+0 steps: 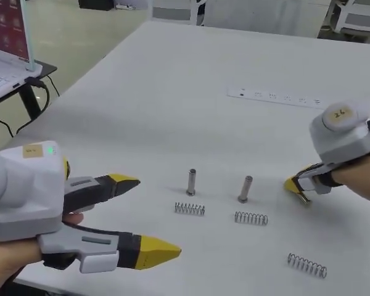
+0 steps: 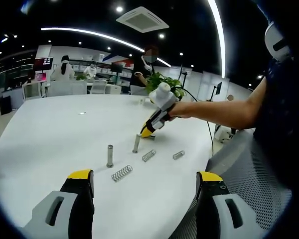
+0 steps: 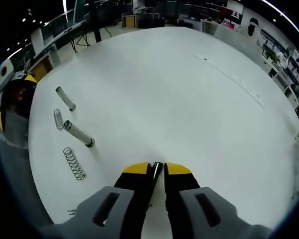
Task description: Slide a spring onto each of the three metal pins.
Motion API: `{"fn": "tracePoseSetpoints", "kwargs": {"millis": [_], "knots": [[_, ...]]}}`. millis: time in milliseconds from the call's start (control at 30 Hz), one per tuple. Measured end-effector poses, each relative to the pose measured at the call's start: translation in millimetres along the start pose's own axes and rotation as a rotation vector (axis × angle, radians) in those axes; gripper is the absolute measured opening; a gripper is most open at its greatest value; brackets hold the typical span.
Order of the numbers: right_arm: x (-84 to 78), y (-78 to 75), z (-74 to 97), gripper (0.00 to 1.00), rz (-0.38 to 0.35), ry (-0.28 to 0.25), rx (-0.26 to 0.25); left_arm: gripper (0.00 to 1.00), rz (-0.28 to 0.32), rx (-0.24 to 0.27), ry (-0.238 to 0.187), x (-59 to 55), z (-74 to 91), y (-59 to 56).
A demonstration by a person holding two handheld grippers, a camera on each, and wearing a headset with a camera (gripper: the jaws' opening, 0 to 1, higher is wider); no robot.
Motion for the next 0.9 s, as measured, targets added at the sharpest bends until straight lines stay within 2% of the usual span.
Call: {"fn": "tracePoseSetpoints", "kwargs": {"millis": [200,333,567,900], "knots": [[0.6,0.0,0.4,0.07,-0.019,0.004,-0.006,0.81,0.003,-0.001,-0.002,0.0,-0.4,0.0],[0.8,3.1,1.0,0.07,0.019,0.018,-0.037,0.81,0.001,-0.005,0.001,-0.3,-0.9,-0.4],[0.6,3.7,1.5,0.06,0.016,0.018,-0.069,0.81,0.0,-0.007,0.0,0.2,-0.9,-0.8],[2.6,6.3,14.5,0.05,-0.026,-0.018,-0.048,0.81,-0.003,-0.014,-0.003,0.7,-1.2,-2.2]]}}
Point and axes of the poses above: the centre of the closed fingertips' face, and the gripper's own axes: z roughly backward along the fingers, y roughly to its left, x roughly out of its top, the point moved 3 cm from there along z, roughly backward along the fingers, and after that the axes turned 8 degrees about -z, right-handed, at the moved point
